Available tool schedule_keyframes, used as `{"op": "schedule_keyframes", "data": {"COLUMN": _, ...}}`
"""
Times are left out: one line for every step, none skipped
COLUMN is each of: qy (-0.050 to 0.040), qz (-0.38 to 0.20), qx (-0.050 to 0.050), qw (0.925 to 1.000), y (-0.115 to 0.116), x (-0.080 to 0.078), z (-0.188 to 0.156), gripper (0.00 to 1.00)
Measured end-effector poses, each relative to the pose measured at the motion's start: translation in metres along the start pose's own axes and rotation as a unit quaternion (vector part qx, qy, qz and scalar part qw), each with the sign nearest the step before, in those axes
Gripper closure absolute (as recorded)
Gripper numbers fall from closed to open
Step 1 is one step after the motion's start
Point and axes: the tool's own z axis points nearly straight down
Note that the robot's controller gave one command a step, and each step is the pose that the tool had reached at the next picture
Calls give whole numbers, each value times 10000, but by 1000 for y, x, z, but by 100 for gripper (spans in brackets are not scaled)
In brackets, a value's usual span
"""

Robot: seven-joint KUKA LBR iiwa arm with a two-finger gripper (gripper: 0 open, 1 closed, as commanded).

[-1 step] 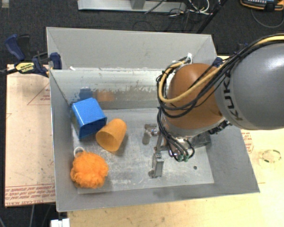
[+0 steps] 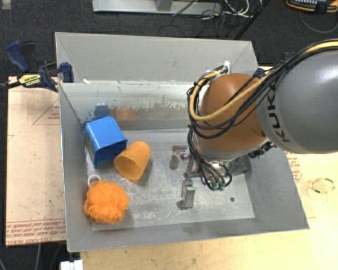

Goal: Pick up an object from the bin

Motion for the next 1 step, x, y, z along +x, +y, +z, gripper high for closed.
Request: {"op": "schedule_keyframes", "data": {"qy": 32, "qz": 154, "qx": 9, "qw": 9999, "y": 45, "x": -6, "z": -31, "gripper": 0}}
